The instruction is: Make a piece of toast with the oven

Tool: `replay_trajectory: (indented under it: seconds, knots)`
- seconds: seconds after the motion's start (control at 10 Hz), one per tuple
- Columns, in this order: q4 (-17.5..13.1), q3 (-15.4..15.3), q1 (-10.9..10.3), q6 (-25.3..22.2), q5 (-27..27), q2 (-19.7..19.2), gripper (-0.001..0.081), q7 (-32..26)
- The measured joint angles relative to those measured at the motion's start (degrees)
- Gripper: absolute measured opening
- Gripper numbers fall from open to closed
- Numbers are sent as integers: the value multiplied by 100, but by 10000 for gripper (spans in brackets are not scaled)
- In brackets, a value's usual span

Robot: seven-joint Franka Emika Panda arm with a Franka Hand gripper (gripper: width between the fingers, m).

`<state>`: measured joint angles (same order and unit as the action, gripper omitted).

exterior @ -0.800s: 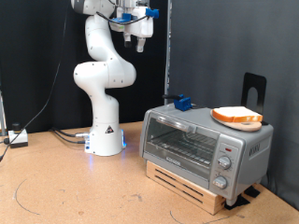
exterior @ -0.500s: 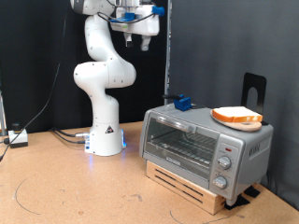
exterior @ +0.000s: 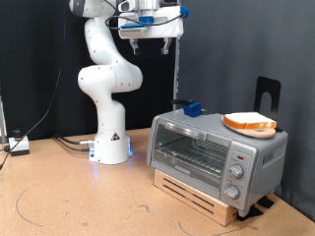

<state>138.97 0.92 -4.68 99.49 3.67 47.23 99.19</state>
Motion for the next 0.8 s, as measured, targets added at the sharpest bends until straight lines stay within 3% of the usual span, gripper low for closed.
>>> replay_trajectory:
  seconds: [0.2,0.4,0.5,0.6,0.8]
  knots:
    - [235,403,-300,626,101,19,807,-1391]
    - [388,682,-556,1362,18,-233,807,-2650]
    - [386,679,-536,1265,52,-224,807,-2462]
    - [385,742,-603,1097,145,-185,807,-2840]
    - [398,1153,-942,839,345,-66,807,-4191]
